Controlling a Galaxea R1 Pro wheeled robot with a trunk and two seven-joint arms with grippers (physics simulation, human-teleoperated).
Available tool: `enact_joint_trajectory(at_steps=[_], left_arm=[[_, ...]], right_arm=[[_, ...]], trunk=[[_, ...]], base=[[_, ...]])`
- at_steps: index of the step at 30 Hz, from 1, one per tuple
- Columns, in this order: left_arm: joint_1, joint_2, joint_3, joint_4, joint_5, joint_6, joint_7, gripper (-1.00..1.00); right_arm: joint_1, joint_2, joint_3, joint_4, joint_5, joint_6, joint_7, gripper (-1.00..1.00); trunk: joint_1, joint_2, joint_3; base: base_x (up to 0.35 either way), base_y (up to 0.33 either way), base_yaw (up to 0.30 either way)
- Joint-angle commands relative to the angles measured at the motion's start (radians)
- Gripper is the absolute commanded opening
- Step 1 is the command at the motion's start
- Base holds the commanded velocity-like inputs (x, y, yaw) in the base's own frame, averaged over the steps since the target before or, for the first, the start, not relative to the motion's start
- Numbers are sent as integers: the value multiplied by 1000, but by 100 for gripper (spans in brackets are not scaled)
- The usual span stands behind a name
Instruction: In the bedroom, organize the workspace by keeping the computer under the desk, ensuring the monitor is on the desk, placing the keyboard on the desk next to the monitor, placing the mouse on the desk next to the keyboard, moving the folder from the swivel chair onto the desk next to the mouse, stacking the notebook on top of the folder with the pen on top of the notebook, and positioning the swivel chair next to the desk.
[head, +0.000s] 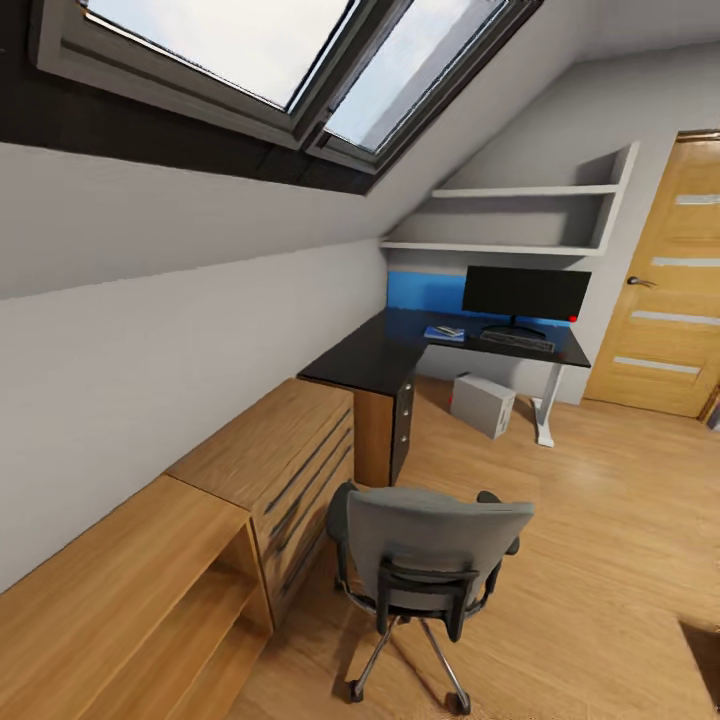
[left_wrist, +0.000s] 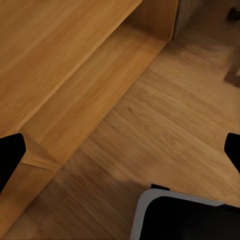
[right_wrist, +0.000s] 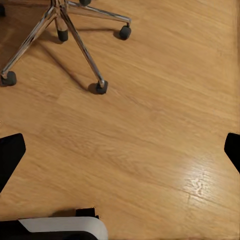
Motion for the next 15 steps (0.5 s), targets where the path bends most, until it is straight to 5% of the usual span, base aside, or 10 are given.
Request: enact_joint_trajectory(at_steps=[1, 15], left_arm=[[0, 1, -8, -2, 2, -1, 8, 100], [0, -1, -10, -2, -1, -1, 5, 100]], right_arm=[[-1, 1, 9, 2, -1, -3, -7, 100], [-1, 1, 9, 2, -1, -3, -7, 100]], trunk=[[0, -1, -1], [0, -1, -1]], base=[[0, 174, -254], [0, 96, -254]])
